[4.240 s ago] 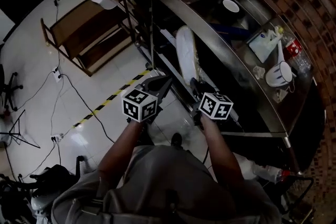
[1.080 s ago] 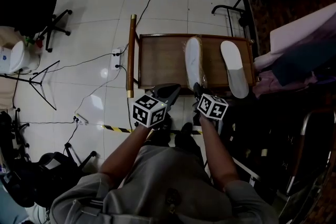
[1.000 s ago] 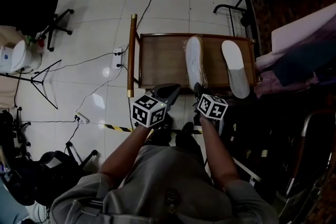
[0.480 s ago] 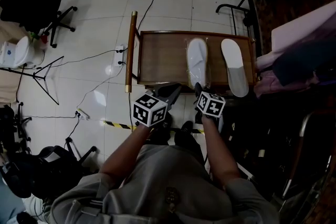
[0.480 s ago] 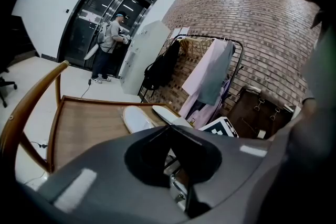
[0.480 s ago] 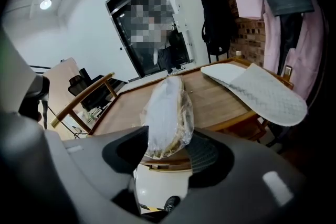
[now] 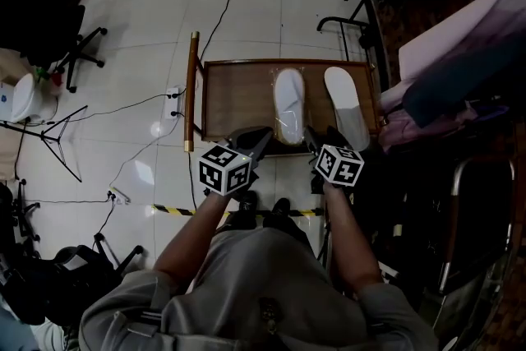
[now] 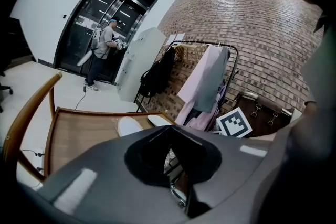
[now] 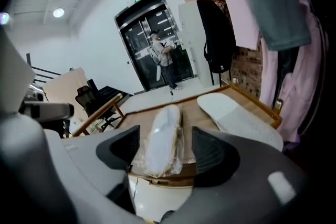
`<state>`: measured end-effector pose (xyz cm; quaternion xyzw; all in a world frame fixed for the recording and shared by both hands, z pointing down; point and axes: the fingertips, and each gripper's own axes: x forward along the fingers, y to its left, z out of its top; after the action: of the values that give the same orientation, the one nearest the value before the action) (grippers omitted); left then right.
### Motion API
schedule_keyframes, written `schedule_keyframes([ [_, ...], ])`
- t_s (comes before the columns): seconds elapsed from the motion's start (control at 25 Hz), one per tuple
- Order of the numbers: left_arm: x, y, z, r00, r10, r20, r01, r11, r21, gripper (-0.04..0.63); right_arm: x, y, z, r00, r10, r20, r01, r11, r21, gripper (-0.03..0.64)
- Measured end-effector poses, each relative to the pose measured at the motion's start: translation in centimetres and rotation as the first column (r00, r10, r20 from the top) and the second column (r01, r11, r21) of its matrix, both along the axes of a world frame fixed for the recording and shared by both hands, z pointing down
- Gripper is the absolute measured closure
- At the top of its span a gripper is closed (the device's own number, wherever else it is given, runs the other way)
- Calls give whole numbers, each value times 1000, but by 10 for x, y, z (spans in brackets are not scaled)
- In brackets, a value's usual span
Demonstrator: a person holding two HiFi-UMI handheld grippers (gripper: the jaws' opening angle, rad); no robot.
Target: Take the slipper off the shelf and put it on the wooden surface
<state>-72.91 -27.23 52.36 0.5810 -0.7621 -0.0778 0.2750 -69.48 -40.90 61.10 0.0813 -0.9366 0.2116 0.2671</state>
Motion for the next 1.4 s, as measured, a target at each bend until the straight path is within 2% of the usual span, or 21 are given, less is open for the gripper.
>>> schedule_keyframes([
  [0.16, 0, -11, -18, 1000, 7, 23, -8, 999, 34, 591, -6, -1, -62, 990, -35, 137, 31, 999, 32, 440],
  [0.4, 7, -23, -45, 997, 38, 67, -43, 996, 72, 592, -5, 6, -124, 957, -73, 279, 51, 995, 83, 615],
  [0.64, 10, -25, -68, 994, 45, 100, -55, 993, 103, 591, -5, 25, -183, 884, -156, 441, 123, 987, 103, 615],
  [0.8, 14, -26, -79, 992, 54, 117, -68, 991, 113, 591, -5, 35, -206, 856, -207, 474, 165, 978, 130, 615],
  [1.4, 16, -30, -88, 988, 53, 142, -69, 991, 112, 592, -6, 44, -203, 852, -271, 447, 225, 962, 156, 615],
])
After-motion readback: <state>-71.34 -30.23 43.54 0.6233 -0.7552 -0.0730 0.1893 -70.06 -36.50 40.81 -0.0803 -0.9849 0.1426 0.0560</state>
